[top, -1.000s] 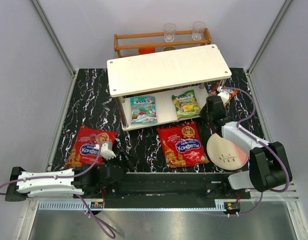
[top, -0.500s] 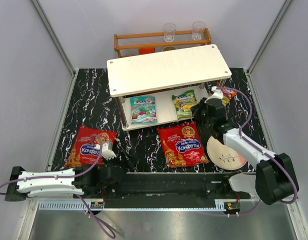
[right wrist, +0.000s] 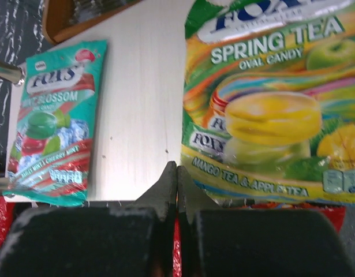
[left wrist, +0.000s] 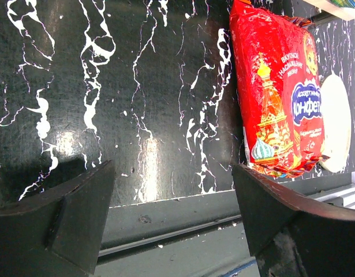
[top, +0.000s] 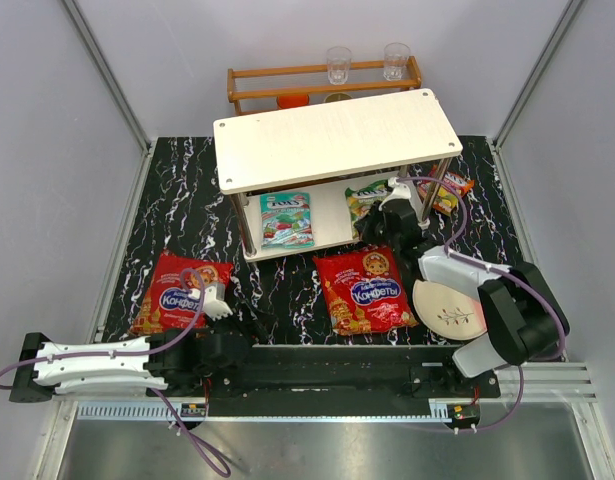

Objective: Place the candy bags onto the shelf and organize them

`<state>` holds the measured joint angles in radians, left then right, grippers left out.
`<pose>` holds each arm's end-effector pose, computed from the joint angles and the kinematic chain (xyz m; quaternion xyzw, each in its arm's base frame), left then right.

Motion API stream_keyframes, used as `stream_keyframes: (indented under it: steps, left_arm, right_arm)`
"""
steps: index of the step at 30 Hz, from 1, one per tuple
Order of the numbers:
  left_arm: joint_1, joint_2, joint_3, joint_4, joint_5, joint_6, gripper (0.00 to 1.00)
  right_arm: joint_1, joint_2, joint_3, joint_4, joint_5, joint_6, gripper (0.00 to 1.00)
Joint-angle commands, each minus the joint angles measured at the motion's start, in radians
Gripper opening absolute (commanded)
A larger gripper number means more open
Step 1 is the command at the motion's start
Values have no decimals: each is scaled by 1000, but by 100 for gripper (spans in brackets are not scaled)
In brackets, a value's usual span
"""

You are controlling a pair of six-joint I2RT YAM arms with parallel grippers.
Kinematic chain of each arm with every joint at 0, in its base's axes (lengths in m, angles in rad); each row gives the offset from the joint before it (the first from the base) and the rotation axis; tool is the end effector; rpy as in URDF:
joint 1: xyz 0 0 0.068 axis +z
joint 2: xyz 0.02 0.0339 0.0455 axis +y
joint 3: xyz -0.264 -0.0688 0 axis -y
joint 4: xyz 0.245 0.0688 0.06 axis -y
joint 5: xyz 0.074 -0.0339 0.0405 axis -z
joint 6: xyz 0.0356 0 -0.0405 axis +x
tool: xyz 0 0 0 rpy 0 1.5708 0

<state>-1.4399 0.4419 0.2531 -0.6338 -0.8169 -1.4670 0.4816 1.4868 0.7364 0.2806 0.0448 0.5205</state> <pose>0.0388 -0.0959 0.1673 -0.1567 0.8522 -0.2898 0.4064 0.2805 0.1448 0.2038 0.0283 0.8517 0.2345 0.4679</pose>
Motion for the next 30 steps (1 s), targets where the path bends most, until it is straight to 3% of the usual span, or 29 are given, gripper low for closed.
stream_keyframes:
  steps: [1,16,23,30]
  left_arm:
    - [3,-9,21,20,-30,-4,86]
    - [3,-19,17,14,-37,-9,86]
    - [4,-20,15,14,-36,-9,86]
    - [4,-19,15,14,-39,-15,86]
  right_arm:
    - [0,36,72,111,23,-10,0]
    - [-1,128,107,177,24,15,0]
    - [-9,158,156,56,75,30,0]
    - [-70,182,156,31,18,45,0]
